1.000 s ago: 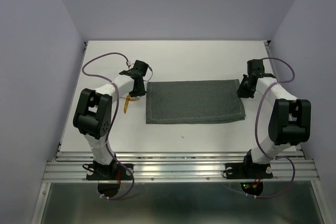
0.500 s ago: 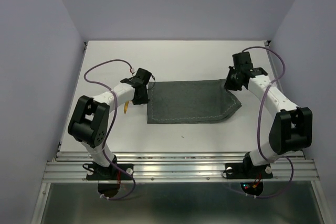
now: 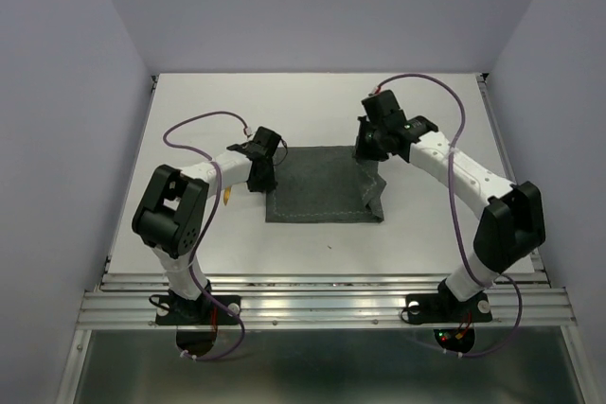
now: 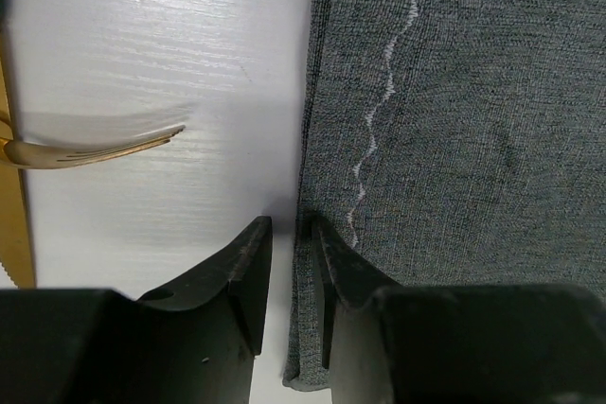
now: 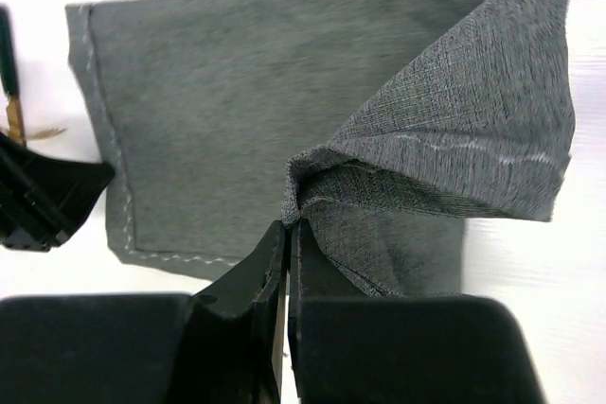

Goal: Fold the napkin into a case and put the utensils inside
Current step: Fold the rectangle-folded napkin at the center of the board.

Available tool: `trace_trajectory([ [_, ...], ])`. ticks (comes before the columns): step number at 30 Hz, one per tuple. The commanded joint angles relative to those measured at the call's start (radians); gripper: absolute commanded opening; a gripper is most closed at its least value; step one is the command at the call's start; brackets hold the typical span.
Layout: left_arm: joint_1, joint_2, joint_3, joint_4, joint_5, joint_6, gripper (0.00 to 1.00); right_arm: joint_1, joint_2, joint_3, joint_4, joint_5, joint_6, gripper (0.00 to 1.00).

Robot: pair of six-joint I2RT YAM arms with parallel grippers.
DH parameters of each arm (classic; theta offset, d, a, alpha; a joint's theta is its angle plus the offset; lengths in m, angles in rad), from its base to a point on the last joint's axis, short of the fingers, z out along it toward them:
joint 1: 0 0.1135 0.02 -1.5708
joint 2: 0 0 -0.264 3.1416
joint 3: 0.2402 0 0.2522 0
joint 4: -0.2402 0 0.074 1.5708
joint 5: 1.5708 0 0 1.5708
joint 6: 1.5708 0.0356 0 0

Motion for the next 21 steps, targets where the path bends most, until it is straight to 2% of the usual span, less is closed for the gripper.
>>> trace_trajectory([
  [1,-0.005,0.021,-0.003,0.025,0.013,-0.014,0.35,0.097,0.068,0.081,0.03,0.003,0.04,0.01],
  [9,-0.033,0.032,-0.021,0.062,0.07,-0.031,0.34,0.183,0.212,0.201,0.037,-0.026,0.053,0.01],
  [21,-0.095,0.062,0.026,0.065,0.093,-0.046,0.34,0.192,0.198,0.18,0.05,-0.046,0.064,0.01],
])
